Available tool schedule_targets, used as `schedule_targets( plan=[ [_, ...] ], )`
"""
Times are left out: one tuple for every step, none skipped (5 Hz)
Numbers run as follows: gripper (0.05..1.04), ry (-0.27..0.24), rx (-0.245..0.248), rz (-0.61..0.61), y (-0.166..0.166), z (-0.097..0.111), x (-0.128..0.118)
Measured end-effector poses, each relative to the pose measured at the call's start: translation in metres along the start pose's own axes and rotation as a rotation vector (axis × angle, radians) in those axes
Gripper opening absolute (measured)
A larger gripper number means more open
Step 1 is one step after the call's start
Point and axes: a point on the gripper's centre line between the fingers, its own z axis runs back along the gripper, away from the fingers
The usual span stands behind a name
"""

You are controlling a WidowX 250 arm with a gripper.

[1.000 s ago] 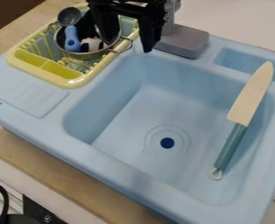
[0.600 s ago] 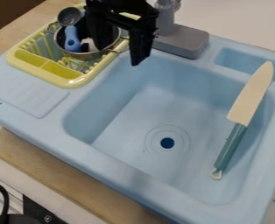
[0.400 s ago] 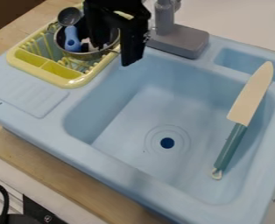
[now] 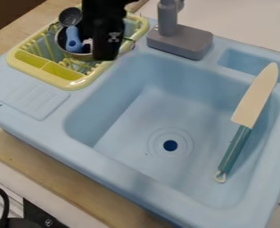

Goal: Moved the silver pot to the lower right side of the sink

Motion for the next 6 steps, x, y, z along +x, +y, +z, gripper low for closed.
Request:
schedule_targets(
  plan=[
    [0.992, 0.02, 0.03, -0.246, 0.01, -0.001, -0.007],
    [0.992, 0.015, 0.07, -0.447, 0.016, -0.01, -0.007],
    [0.992, -0.006, 0.121, -0.496, 0.015, -0.014, -0.007],
    [0.992, -0.023, 0.156, -0.52, 0.017, -0.015, -0.008],
    [0.992, -0.036, 0.184, -0.508, 0.019, -0.018, -0.013],
    [0.992, -0.045, 0.193, -0.496, 0.023, -0.017, -0.017]
  ],
)
